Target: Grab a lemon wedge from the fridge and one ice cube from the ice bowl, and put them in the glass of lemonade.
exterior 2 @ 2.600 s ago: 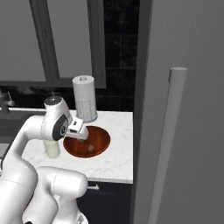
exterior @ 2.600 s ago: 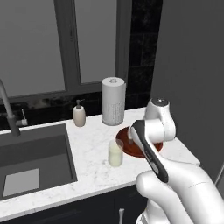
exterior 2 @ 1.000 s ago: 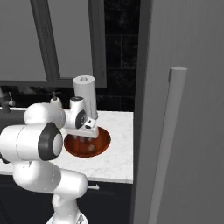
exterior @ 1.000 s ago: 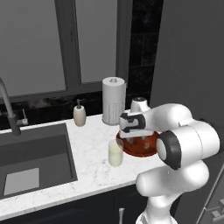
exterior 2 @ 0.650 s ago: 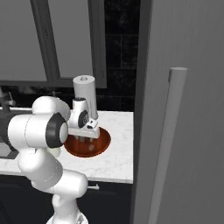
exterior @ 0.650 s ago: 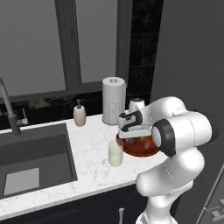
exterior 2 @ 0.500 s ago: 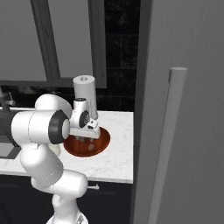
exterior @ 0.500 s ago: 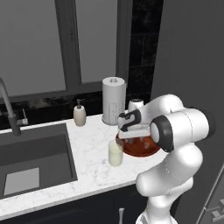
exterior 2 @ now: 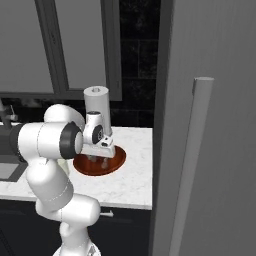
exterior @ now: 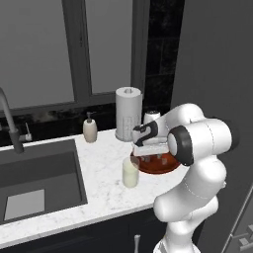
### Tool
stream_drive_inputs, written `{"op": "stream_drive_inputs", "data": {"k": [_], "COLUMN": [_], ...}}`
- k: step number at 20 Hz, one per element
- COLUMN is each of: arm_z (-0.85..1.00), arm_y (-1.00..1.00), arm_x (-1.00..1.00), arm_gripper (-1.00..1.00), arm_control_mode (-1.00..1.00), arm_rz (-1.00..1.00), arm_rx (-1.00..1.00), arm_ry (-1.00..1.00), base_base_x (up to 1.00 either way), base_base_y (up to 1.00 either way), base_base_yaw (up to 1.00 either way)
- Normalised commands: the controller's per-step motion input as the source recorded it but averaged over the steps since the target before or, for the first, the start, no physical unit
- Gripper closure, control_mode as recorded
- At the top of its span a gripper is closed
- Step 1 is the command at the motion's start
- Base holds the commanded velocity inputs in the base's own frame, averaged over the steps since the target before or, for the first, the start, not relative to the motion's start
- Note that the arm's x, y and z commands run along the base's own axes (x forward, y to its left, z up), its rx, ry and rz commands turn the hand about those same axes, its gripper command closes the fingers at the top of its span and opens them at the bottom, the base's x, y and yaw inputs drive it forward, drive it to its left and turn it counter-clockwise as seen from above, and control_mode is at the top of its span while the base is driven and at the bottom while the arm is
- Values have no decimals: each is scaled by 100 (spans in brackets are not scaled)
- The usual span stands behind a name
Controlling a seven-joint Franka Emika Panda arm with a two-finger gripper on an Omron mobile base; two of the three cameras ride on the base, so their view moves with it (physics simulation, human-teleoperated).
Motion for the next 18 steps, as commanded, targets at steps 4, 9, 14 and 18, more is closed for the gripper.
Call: {"op": "stream_drive_inputs", "data": {"k": [4, 9, 14, 18], "arm_z": [-20, -19, -16, -3], "arm_y": [-10, -3, 0, 0], "arm_x": [0, 0, 0, -6], "arm_gripper": [100, 100, 100, 100], "arm_control_mode": [-100, -100, -100, -100], "arm_rz": [0, 0, 0, 0], "arm_rx": [0, 0, 0, 0], "arm_ry": [0, 1, 2, 0], "base_base_x": [0, 0, 0, 0], "base_base_y": [0, 0, 0, 0], "base_base_yaw": [0, 0, 0, 0]}}
